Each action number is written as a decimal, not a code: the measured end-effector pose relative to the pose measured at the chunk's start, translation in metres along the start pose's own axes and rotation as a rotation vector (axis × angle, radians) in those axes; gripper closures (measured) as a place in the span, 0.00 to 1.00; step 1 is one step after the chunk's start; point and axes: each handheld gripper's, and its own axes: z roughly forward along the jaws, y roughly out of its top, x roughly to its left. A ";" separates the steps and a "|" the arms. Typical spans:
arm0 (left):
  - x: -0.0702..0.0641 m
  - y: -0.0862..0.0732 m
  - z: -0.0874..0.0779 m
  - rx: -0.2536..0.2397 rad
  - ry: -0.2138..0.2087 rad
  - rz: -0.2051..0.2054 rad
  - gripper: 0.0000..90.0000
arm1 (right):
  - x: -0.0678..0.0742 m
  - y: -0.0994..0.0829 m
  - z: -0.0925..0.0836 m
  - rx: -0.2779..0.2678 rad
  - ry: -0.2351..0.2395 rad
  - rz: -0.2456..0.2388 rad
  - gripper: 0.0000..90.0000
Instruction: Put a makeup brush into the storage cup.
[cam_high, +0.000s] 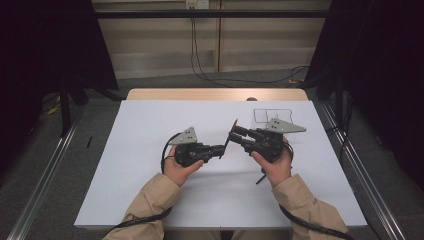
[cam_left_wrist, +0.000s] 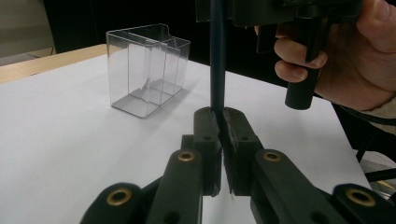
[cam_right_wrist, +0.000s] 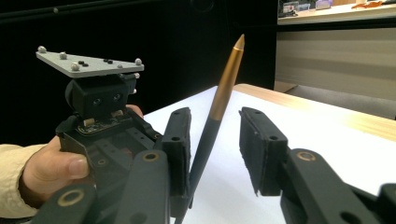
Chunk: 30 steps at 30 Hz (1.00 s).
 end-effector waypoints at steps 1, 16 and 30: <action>0.000 0.000 0.000 0.001 -0.002 0.001 0.94 | 0.000 0.000 0.000 -0.002 0.005 0.005 0.74; -0.001 0.001 0.000 -0.008 0.001 0.004 0.94 | 0.001 -0.002 0.004 0.006 0.026 0.019 0.83; -0.002 0.001 0.001 -0.025 -0.010 0.005 0.94 | 0.002 -0.001 0.006 -0.012 0.075 0.057 0.92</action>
